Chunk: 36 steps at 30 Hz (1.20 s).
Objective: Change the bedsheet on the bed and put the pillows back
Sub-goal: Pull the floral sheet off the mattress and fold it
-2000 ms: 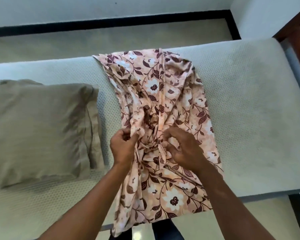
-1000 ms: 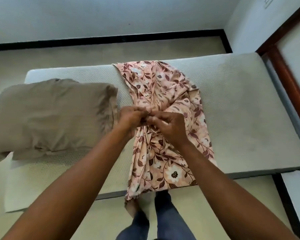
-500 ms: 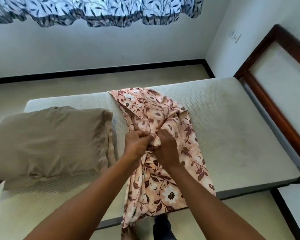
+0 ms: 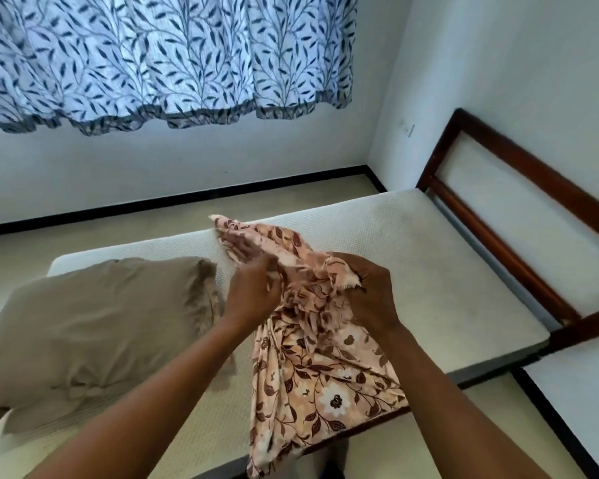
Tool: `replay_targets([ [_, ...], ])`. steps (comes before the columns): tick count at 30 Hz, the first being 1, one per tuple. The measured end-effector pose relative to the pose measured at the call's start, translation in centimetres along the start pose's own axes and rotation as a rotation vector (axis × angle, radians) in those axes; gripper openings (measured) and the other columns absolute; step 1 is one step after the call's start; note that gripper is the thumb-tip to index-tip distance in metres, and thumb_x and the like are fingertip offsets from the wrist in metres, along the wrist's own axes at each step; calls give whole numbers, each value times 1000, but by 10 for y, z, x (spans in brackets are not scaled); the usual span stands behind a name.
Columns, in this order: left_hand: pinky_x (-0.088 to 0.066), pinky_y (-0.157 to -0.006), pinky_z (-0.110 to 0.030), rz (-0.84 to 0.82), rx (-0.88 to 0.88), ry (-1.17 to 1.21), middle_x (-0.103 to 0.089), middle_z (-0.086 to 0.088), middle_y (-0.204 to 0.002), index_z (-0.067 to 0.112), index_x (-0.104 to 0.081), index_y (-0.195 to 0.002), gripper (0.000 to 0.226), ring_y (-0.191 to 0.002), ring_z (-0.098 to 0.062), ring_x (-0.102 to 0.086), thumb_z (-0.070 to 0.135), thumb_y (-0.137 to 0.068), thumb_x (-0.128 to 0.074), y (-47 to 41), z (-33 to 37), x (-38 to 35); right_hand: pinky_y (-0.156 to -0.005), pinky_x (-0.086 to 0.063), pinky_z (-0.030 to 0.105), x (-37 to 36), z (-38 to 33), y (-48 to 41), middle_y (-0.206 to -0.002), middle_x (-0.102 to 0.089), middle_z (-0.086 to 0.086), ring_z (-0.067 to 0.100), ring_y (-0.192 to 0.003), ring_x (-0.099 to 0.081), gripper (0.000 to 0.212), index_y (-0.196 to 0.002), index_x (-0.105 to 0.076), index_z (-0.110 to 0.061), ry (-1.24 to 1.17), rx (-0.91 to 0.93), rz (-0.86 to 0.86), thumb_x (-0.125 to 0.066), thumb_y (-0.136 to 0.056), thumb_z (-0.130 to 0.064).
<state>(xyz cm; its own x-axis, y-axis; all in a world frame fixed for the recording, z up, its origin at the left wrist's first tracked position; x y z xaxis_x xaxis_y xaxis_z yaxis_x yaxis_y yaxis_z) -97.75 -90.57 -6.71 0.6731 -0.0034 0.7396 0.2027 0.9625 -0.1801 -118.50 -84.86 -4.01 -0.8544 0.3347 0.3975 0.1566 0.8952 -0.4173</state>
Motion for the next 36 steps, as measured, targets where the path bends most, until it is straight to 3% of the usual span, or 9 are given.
replay_targets([
  [2,-33,-115,-37,-90,-171,-82,-44,-5,-151,27,-35,-153,78,-138,-19,-40,20,-86,-75,0,23,3,-95,-59,41,24,-22,8,-113,-77,-3,10,-110,-71,61,-116,-77,-12,-14,27,-43,-59,-69,22],
  [5,-15,-117,-38,-240,-466,-238,-12,2,-169,35,-12,-161,102,-145,-14,-15,25,-83,-78,-7,67,0,-93,-59,36,59,-55,17,-111,-77,-8,11,-107,-72,56,-115,-76,-16,-53,19,-124,-61,-74,19],
  [9,-50,-100,-35,-294,-571,-232,-62,-8,-136,24,-47,-146,64,-117,-17,-55,10,-88,-69,-6,109,-19,-82,-55,28,111,-92,33,-97,-77,-9,12,-95,-72,38,-105,-77,-17,-115,4,-174,-56,-88,10],
  [13,-45,-74,-29,-311,-616,-342,-74,-4,-98,22,-73,-115,23,-91,-15,-59,23,-93,-70,14,145,-42,-94,-58,44,190,-98,66,-106,-78,11,31,-104,-72,21,-108,-77,-1,-220,-80,-114,-57,-103,-7],
  [16,-47,-76,-32,-399,-568,-442,-71,-5,-92,18,-78,-100,26,-94,-22,-60,42,-93,-68,40,167,-67,-88,-60,38,258,-87,108,-105,-78,14,29,-99,-75,26,-104,-78,-4,-345,-218,-41,-55,-103,-17],
  [20,-46,-69,-34,-275,-496,-141,-68,-6,-79,12,-74,-78,28,-82,-27,-62,39,-81,-68,92,227,-88,-72,-55,24,342,-67,172,-87,-79,-1,7,-77,-73,21,-95,-80,-14,-160,-384,47,-69,-96,-31],
  [26,-41,-60,-37,-156,-475,199,-57,-1,-61,13,-56,-65,25,-60,-20,-53,29,-81,-46,174,365,-61,-95,-48,32,336,-69,202,-128,-67,-2,17,-114,-64,85,-142,-54,-26,384,-274,-430,-86,-69,-54],
  [30,-50,-74,-40,-148,-289,213,-70,-8,-84,6,-68,-84,29,-79,-23,-63,20,-96,-45,207,374,-24,-89,-52,38,306,-87,196,-121,-70,8,31,-110,-66,49,-132,-61,-23,584,-159,-449,-72,-88,-44],
  [36,-53,-73,-37,-141,-119,203,-72,-2,-88,26,-70,-91,39,-82,-18,-67,61,-80,-56,267,315,35,-66,-47,35,302,-145,187,-93,-72,6,33,-91,-68,14,-95,-67,-17,528,89,-185,-61,-86,-26],
])
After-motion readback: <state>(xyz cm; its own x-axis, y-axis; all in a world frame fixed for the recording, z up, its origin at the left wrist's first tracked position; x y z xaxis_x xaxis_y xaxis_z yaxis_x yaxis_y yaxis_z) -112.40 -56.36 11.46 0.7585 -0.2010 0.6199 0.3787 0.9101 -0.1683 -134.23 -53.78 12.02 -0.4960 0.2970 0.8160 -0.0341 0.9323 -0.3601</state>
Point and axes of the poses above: each hand's wrist, its own y-axis away from the middle knuckle, its own x-axis out of the back of the hand, z = x × y, the point moved 3 cm from there along -y, towards the middle knuckle
